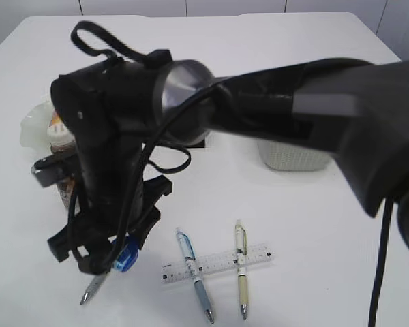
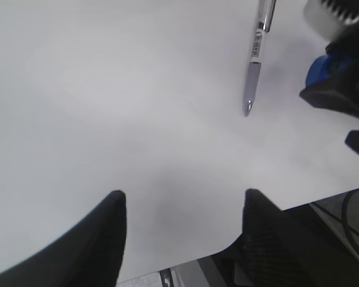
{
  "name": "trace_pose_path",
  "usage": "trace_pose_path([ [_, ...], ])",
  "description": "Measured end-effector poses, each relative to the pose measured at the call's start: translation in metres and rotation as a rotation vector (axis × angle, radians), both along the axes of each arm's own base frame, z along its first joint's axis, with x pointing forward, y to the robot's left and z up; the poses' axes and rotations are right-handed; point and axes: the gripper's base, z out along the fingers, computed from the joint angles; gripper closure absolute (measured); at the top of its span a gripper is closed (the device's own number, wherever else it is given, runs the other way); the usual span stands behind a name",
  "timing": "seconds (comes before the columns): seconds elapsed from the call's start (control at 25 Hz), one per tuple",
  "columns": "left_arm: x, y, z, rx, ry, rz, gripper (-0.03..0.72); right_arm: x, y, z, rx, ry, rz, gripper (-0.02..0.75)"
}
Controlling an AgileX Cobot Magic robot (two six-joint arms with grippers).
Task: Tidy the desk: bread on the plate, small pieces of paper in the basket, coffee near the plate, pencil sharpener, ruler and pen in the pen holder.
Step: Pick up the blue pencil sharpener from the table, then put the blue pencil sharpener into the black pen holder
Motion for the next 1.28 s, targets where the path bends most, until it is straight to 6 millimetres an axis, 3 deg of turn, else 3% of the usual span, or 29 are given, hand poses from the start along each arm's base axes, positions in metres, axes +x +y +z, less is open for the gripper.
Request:
trace_pose_path([
  [0.16,0.0,0.0,0.0,0.0,0.0,0.0,0.238,0.027,-0.023,0.02,0.037,-0.034,-0.068,0.365],
  [0.52,0.0,0.0,0.0,0.0,0.0,0.0,0.238,0.097,-0.109,0.058,0.098,-0.103,-0.303,0.365],
  [0.76,0.0,0.002,0.0,0.02,-0.003,-0.003,0.238,0.126,-0.148,0.081,0.167,-0.151,-0.405,0.365],
  [1.04,0.0,0.002,0.0,0.024,-0.006,-0.003,0.238,0.151,-0.172,0.093,0.249,-0.279,-0.475,0.365],
  [1.28,0.001,0.002,0.0,0.024,-0.008,-0.003,0.238,0.166,-0.165,0.087,0.344,-0.368,-0.468,0.365],
])
